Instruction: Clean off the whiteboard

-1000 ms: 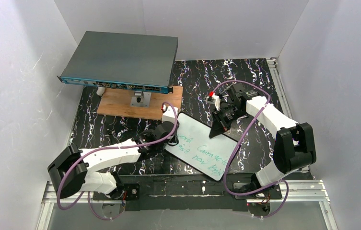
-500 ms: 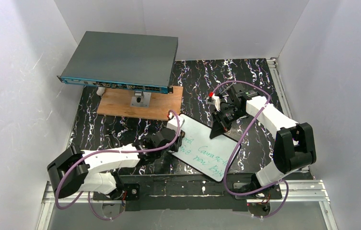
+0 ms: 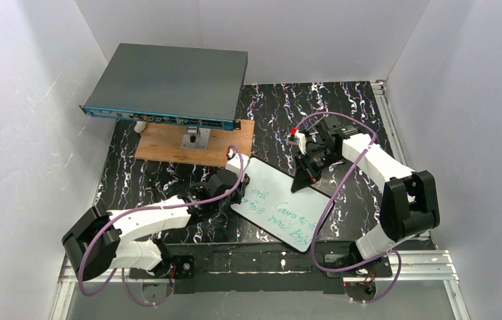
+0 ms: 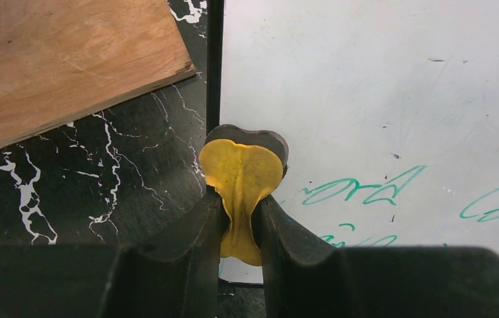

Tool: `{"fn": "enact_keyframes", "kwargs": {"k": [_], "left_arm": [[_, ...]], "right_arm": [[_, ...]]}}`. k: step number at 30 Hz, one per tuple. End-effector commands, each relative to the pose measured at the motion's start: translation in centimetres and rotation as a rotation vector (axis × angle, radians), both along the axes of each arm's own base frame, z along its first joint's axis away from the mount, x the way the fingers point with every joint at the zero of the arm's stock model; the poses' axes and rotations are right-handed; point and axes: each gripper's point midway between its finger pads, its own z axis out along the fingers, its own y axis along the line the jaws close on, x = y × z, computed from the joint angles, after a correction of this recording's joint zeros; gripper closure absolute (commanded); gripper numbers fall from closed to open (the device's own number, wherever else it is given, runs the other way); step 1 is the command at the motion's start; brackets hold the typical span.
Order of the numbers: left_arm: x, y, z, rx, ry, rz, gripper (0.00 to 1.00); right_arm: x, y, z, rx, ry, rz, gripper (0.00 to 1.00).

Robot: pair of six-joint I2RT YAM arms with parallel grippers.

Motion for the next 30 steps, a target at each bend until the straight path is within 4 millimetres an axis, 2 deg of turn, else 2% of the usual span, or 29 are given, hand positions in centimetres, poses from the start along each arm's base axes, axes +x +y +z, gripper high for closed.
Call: {"fn": "enact_keyframes", "kwargs": {"k": [1,7,10,14,18,23,28,30], "left_arm": [[-0.5,0.1,-0.3,-0.010,0.016,-0.038,1.00],[-3.9,-1.9,-1.6,-0.027,0.021,-0.194,1.00],[-4.8,-2.6,-2.0,-0.001,0.018,-0.240,1.00],[-4.2,-2.8,-1.8,0.024,0.004,-0.222,1.00],[-1.9,-1.2,-0.5,0.062,-0.033,-0.094,1.00],[0.3,0.5,1.3,-0.002,-0.024,0.047,1.00],[-0.1,0.3,1.0,-0.004,0.012,0.034,1.00],[-0.5,-0.6,1.1,-0.023,0.007,-0.034,1.00]], "right_arm": [[1.1,1.0,0.6,0.075,-0.158,0.085,0.99],[1.1,1.0,0.4,0.075,-0.153,0.086,0.99],[1.1,1.0,0.4,0.074,-0.152,0.086,0.99],[1.1,1.0,0.3,0.072,-0.149,0.085,0.99],[1.1,1.0,0.3,0.072,-0.148,0.086,0.99],[1.1,1.0,0.3,0.070,-0.150,0.086,0.99],[1.1,0.9,0.3,0.071,-0.152,0.087,0.99],[1.1,1.0,0.3,0.073,-0.151,0.087,0.99]]}}
